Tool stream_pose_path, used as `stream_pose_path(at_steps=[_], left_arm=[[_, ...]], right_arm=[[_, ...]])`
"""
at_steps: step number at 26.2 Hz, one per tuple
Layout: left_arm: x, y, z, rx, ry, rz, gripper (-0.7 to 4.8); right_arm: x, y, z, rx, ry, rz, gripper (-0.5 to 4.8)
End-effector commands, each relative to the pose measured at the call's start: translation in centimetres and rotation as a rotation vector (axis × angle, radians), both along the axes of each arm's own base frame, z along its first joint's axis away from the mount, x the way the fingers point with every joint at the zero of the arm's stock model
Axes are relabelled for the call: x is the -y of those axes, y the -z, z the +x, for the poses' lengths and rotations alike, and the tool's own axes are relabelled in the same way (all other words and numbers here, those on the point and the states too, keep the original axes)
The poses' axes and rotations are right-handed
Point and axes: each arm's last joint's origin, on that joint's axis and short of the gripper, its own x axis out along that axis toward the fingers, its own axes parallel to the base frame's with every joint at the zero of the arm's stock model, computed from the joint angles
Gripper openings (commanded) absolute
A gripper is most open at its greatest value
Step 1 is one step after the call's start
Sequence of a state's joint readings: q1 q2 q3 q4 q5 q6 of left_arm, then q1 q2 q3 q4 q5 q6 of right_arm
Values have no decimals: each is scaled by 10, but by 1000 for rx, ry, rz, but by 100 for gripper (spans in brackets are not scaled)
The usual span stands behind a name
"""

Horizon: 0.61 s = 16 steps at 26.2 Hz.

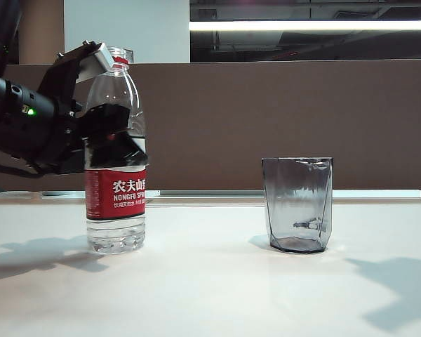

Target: Pick up the mineral water bottle with the left hand on the table and pour water into the mug until it's half full.

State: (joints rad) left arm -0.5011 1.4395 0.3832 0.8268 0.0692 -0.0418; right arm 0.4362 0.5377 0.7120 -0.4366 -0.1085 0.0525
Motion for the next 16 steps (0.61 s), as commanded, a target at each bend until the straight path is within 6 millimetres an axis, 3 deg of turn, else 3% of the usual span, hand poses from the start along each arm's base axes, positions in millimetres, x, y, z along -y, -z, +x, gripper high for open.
stream_pose_path(at_steps=[1, 16], left_arm=[[0, -2, 0, 15, 5, -9, 134], [3, -17, 5, 120, 7, -55, 133]], right_arm=[[0, -4, 0, 20, -1, 9, -8], [1, -1, -1, -6, -2, -3, -8]])
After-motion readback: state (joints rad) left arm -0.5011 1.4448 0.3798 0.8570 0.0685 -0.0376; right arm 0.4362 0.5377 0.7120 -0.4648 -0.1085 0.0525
